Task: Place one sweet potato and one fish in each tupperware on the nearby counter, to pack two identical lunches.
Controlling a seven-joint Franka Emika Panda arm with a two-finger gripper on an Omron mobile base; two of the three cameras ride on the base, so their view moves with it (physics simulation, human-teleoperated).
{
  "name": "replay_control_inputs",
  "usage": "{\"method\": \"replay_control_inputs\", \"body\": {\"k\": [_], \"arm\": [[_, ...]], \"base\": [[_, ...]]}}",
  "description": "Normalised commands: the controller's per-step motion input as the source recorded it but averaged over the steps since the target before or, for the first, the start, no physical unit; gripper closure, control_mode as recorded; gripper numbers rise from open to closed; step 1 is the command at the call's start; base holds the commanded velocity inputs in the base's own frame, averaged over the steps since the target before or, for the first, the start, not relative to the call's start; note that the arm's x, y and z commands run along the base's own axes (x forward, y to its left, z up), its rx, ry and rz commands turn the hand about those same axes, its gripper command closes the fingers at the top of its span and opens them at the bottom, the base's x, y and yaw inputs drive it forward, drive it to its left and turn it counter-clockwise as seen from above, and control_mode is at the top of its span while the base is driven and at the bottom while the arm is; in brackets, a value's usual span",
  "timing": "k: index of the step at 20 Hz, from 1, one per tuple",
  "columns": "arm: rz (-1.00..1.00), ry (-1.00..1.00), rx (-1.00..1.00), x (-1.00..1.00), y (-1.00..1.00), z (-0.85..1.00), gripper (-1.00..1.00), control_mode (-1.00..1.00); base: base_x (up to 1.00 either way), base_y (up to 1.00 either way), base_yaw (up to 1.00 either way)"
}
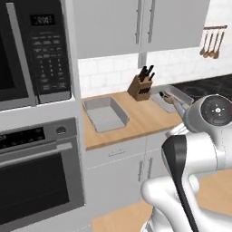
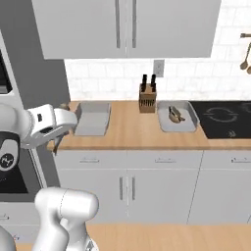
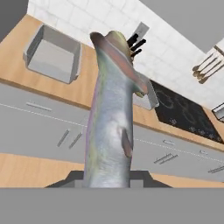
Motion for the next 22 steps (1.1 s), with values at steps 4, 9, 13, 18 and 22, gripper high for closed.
{"method": "replay_control_inputs", "body": {"k": [4,9,13,18,22], "arm": [[0.0,0.0,0.0,0.0,0.0,0.0,1.0,1.0],[0.0,0.0,0.0,0.0,0.0,0.0,1.0,1.0],[0.0,0.0,0.0,0.0,0.0,0.0,1.0,1.0],[0.0,0.0,0.0,0.0,0.0,0.0,1.0,1.0],[0.13,0.29,0.0,0.13,0.0,-0.7,1.0,-1.0]], "base": [[0.67,-0.52,0.35],[0.77,-0.03,0.32],[0.71,0.0,0.3],[0.45,-0.03,0.23],[0.0,0.0,0.0]]}}
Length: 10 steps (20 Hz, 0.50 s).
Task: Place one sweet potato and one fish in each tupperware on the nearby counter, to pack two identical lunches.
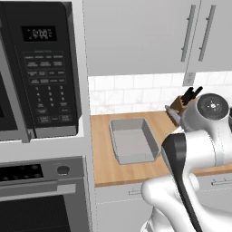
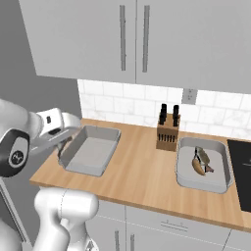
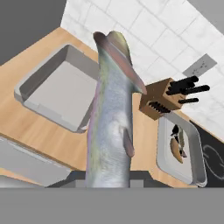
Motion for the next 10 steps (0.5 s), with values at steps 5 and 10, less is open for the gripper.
{"method": "replay_control_inputs", "body": {"k": [5,10], "arm": [[0.05,0.27,0.08,0.16,0.0,-0.67,1.0,-1.0],[0.0,0.07,0.28,0.3,0.01,-0.54,1.0,-1.0]], "base": [[0.0,0.0,0.0],[0.0,0.0,0.0]]}}
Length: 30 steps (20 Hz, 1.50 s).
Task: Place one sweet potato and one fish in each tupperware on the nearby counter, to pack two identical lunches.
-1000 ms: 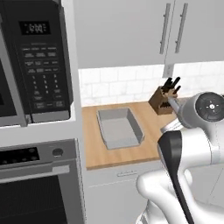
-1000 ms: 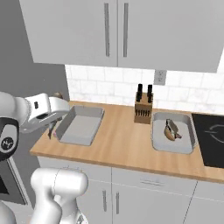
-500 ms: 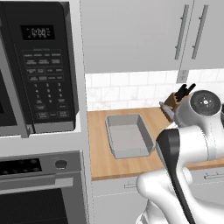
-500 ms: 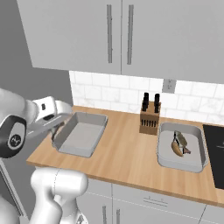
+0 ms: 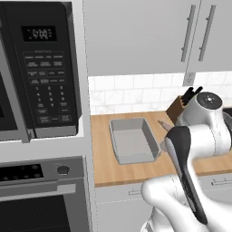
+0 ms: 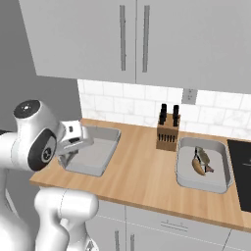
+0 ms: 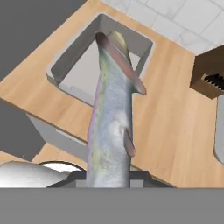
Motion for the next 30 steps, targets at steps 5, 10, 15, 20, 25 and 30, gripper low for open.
{"method": "replay_control_inputs", "body": {"k": [5,10,15,20,25,30], "arm": [[-0.01,0.0,0.33,0.47,0.0,-0.27,1.0,-1.0],[-0.06,0.0,0.29,0.58,0.0,-0.24,1.0,-1.0],[-0.17,0.01,0.11,0.55,0.03,-0.45,1.0,-1.0],[-0.13,0.0,0.0,0.38,0.2,-0.42,1.0,-1.0],[-0.08,0.03,0.0,0.35,0.22,-0.28,1.0,-1.0],[-0.05,0.08,0.0,0.32,0.16,-0.15,1.0,-1.0]], "base": [[0.0,0.0,0.0],[0.0,0.0,0.0],[0.0,0.0,0.0],[0.0,0.0,0.0],[0.0,0.0,0.0],[0.0,0.0,0.0]]}}
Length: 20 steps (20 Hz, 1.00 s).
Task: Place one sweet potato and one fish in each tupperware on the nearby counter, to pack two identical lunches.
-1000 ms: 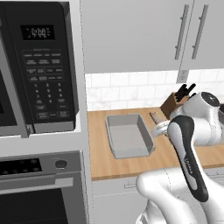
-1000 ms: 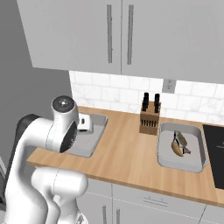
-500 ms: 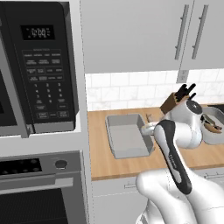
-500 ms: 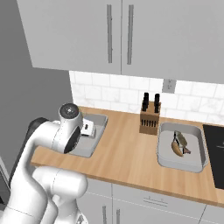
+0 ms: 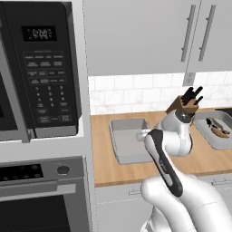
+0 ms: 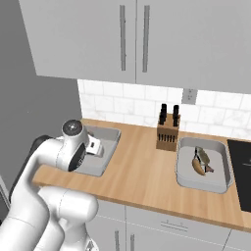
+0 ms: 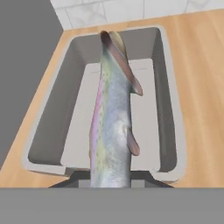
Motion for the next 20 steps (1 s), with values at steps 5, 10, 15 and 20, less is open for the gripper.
{"method": "replay_control_inputs", "body": {"k": [5,10,15,20], "arm": [[-0.03,0.11,0.0,0.3,0.04,-0.06,1.0,-1.0],[0.0,0.06,0.0,0.35,0.0,-0.07,1.0,-1.0],[0.0,0.0,0.0,0.35,0.0,-0.21,1.0,-1.0],[0.0,0.0,0.0,0.28,0.0,-0.21,1.0,-1.0]], "base": [[0.0,0.0,0.0],[0.0,0.0,0.0],[0.0,0.0,0.0],[0.0,0.0,0.0]]}}
